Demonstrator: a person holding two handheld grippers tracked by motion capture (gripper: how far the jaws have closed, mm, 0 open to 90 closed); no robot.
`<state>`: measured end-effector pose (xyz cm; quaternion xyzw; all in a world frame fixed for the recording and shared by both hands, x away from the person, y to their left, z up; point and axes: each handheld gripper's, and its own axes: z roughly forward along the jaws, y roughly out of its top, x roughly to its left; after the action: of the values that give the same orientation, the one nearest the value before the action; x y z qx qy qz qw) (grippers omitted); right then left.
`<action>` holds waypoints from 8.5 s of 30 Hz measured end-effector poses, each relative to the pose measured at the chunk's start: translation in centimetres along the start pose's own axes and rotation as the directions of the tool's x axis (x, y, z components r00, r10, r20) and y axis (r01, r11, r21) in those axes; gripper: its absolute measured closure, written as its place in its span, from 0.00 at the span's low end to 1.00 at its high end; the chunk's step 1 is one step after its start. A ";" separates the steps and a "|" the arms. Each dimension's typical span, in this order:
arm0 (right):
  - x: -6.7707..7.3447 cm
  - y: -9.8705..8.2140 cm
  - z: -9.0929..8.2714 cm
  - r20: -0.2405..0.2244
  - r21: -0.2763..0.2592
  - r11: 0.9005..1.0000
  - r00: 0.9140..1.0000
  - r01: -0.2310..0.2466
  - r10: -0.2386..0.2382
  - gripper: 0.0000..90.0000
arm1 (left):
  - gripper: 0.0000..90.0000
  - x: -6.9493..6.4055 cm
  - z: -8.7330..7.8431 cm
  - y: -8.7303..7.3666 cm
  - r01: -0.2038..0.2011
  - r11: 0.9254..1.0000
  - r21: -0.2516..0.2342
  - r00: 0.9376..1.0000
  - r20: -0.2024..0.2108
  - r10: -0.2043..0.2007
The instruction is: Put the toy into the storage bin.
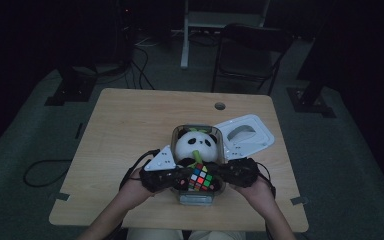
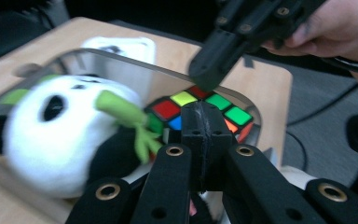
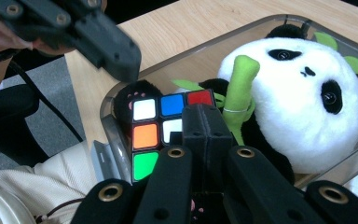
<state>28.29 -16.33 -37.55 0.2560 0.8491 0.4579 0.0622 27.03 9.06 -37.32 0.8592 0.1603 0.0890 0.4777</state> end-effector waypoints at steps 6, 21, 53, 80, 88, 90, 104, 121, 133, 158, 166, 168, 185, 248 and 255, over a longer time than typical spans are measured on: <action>0.0 -0.1 0.5 0.002 0.011 1.000 1.000 0.006 -0.006 1.00 | 1.00 -0.2 1.6 0.2 -0.016 0.999 0.039 0.999 0.035 0.014; -0.4 -0.4 1.1 0.019 0.052 0.998 1.000 -0.019 0.018 1.00 | 1.00 0.2 3.1 0.4 -0.047 0.995 0.091 0.997 0.061 0.042; 0.1 0.1 4.4 0.048 0.168 0.985 0.999 -0.028 0.020 1.00 | 1.00 1.7 4.6 -1.1 -0.005 0.987 0.159 0.990 0.140 -0.018; 0.1 0.4 1.7 0.058 0.030 0.995 0.994 -0.093 0.091 1.00 | 0.87 2.7 2.0 0.3 0.035 0.994 0.100 0.998 0.040 -0.039; 0.3 0.8 3.5 0.056 0.074 0.994 0.996 -0.075 0.071 1.00 | 1.00 3.3 2.6 0.2 0.021 0.991 0.130 0.999 0.027 -0.025; 0.3 1.0 3.7 0.078 0.083 0.994 0.995 -0.067 0.060 1.00 | 1.00 3.5 2.6 0.1 0.019 0.990 0.137 1.000 0.019 -0.021; 0.2 1.1 4.9 0.108 0.146 0.987 0.993 -0.065 0.049 1.00 | 1.00 3.8 3.2 -0.6 0.025 0.987 0.158 0.999 0.019 -0.028; -0.1 1.1 6.1 0.142 0.234 0.969 0.989 -0.081 0.049 1.00 | 1.00 3.8 4.3 -1.3 -0.023 0.982 0.189 1.000 -0.001 0.023; 0.0 1.0 3.9 0.076 0.089 0.985 0.987 -0.148 0.142 0.68 | 0.82 4.4 2.0 -0.7 0.096 0.993 0.075 0.995 0.031 -0.099; -4.5 -2.2 0.0 0.248 -0.117 0.944 0.912 -0.307 0.327 0.24 | 0.22 5.8 -0.7 -2.0 0.140 0.989 0.045 0.990 -0.034 -0.139; -5.7 -3.7 -0.3 0.292 -0.120 0.929 0.881 -0.351 0.371 0.15 | 0.11 6.7 -1.5 -3.2 0.169 0.985 0.045 0.983 -0.085 -0.165; -5.9 -4.0 -0.3 0.311 -0.129 0.925 0.871 -0.358 0.381 0.13 | 0.06 7.0 -1.7 -3.5 0.185 0.982 0.039 0.978 -0.100 -0.180; -8.4 -6.8 -0.8 0.415 -0.207 0.894 0.791 -0.398 0.449 0.13 | 0.03 8.9 -2.8 -8.1 0.218 0.976 0.031 0.963 -0.167 -0.210; -19.2 -5.8 11.1 0.673 -0.235 0.818 0.520 -0.524 0.526 0.49 | 0.04 9.5 -2.5 -16.6 0.367 0.928 0.073 0.852 -0.428 -0.303; -19.4 -5.7 11.0 0.642 -0.233 0.814 0.544 -0.532 0.540 0.63 | 0.04 9.5 -2.6 -16.6 0.369 0.927 0.068 0.851 -0.426 -0.307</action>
<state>46.54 -20.23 -51.00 0.6518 0.6428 0.3316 0.2281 31.96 22.74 -50.08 0.8125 0.4114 0.1686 0.3770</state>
